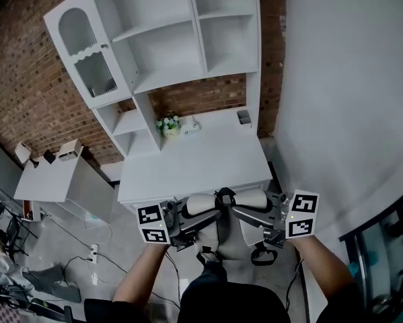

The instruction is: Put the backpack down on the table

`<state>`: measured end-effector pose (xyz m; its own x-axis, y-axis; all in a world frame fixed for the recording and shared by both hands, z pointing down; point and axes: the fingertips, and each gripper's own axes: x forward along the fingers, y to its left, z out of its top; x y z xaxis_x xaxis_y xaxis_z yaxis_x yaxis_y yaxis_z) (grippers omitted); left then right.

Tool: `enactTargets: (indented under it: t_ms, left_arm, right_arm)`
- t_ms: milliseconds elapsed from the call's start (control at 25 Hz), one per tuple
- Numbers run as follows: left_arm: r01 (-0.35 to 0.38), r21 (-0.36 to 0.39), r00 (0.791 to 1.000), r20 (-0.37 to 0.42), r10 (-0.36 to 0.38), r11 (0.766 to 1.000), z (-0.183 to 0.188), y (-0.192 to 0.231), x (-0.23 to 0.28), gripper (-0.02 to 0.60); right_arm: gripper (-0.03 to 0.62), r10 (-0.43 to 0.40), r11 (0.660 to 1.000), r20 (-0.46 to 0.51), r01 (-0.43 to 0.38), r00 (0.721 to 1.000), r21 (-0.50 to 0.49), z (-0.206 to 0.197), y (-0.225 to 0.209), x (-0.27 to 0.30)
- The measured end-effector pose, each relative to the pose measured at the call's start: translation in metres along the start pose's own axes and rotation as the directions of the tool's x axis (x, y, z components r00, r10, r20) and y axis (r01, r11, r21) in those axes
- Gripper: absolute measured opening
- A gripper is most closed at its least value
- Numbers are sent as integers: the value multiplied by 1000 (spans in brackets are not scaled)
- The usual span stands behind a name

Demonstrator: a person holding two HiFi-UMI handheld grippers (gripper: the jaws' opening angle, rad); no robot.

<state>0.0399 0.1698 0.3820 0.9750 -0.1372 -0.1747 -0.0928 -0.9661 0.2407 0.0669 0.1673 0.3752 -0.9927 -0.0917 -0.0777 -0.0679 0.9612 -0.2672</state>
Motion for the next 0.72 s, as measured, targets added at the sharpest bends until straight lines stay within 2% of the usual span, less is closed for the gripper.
enactTargets:
  t_ms: [160,320,600,720]
  left_arm:
    - [20,12,1000,-9,-20,1000,15,35,-3,58]
    - [6,4,1000,-21,-6,1000,33,82,-10,58]
    - [-4,2,1000,-17,4,1000,32,87,-9,58]
    - [-6,-7,1000,-12,6,1000,43,103,-14,58]
  right_arm:
    - [44,-16,1000,4,16,1000,4,15,-39,12]
    - [44,-27,999,6,27,1000,18,32,-87,32]
    - [44,-51,999,21,51,998,4,31,-92,32]
    - [44,-60,998,32,60,998,5,41,-106,41]
